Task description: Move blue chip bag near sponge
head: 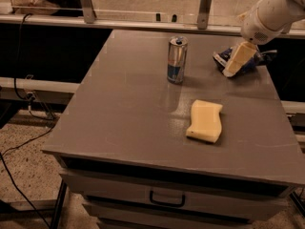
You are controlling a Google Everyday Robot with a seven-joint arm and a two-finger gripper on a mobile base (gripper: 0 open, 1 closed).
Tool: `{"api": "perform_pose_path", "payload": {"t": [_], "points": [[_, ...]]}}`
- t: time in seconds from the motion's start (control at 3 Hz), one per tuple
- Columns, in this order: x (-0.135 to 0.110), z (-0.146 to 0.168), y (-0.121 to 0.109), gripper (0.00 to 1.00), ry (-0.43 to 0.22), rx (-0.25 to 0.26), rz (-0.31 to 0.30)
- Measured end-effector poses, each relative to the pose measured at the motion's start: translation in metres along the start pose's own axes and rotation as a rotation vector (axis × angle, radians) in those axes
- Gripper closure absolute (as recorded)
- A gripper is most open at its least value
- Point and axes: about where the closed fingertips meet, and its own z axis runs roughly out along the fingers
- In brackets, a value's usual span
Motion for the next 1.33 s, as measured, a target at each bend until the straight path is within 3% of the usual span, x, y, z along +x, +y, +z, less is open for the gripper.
{"api": "perform_pose_path", "payload": {"t": [0.33,0.67,1.0,1.33], "points": [[0.009,0.038,-0.013,0.0,0.003,-0.036,0.049],[0.02,0.064,-0.016,0.17,0.006,-0.061,0.096],[0.032,0.072,-0.013,0.4,0.017,-0.073,0.124],[0.038,0.066,-0.004,0.71,0.024,-0.088,0.137]]}}
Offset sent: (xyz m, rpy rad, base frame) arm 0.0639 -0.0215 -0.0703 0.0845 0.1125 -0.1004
